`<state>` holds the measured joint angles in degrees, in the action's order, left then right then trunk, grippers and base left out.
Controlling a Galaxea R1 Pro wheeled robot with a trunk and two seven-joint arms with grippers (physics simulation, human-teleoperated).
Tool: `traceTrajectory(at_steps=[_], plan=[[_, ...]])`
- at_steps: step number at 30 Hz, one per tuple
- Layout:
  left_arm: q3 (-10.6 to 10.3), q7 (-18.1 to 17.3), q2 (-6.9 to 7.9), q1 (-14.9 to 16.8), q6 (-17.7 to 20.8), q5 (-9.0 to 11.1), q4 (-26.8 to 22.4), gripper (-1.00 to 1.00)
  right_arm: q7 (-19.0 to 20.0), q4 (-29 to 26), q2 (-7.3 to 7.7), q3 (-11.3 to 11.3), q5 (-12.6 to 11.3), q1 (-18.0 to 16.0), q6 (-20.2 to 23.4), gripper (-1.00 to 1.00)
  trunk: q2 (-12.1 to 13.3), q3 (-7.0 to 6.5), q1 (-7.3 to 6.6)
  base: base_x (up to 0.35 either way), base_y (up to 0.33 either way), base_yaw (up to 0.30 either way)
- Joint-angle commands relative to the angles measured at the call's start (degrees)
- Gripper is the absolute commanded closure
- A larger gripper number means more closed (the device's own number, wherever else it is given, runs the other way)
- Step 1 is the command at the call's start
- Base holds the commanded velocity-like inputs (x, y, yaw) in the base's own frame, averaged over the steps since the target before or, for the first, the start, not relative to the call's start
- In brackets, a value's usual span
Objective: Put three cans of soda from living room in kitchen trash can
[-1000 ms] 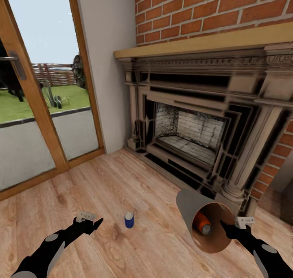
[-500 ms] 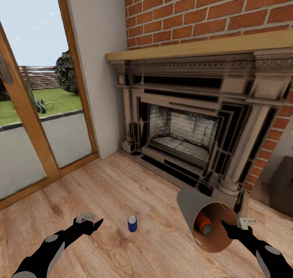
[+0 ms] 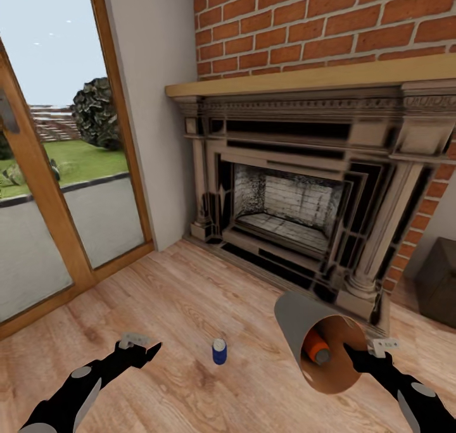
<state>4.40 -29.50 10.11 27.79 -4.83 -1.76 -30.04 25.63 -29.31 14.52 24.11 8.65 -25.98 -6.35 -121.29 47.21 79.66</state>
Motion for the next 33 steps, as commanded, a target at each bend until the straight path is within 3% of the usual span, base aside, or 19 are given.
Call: traceTrajectory(at_steps=[1, 14, 17, 20, 24, 33], plan=[[0.0, 0.0, 0.00, 0.0, 0.0, 0.0, 0.0, -1.00, 0.2, -0.1, -0.03, 0.2, -0.5, 0.0, 0.0, 1.00, 0.0, -0.01, 0.00, 0.000, 0.317, -0.002], [0.0, 0.0, 0.00, 0.0, 0.0, 0.0, 0.0, -1.00, -0.1, 0.0, -0.02, 0.2, -0.7, 0.0, 0.8, 1.00, 0.0, -0.11, 0.00, 0.040, 0.316, -0.193], [0.0, 0.0, 0.00, 0.0, 0.0, 0.0, 0.0, -1.00, -0.2, 0.1, 0.00, 0.1, -2.1, 0.0, 1.3, 1.00, 0.0, -0.19, 0.00, 0.147, 0.303, -0.250], [0.0, 0.0, 0.00, 0.0, 0.0, 0.0, 0.1, -1.00, -0.2, 0.0, 0.05, 0.1, -4.0, 0.0, 4.5, 1.00, 0.0, -0.29, 0.00, 0.193, 0.280, -0.252], [0.0, 0.1, 0.00, 0.0, 0.0, 0.0, 0.2, -1.00, -0.1, -0.4, 0.07, 0.2, -4.6, 0.0, 5.6, 1.00, 0.0, -0.34, 0.00, 0.221, 0.258, -0.184], [0.0, 0.1, 0.00, 0.0, 0.0, 0.0, 0.2, -1.00, 0.0, -0.5, 0.07, 0.5, -4.8, 0.0, 6.3, 1.00, 0.0, -0.28, 0.00, 0.079, 0.080, -0.149]])
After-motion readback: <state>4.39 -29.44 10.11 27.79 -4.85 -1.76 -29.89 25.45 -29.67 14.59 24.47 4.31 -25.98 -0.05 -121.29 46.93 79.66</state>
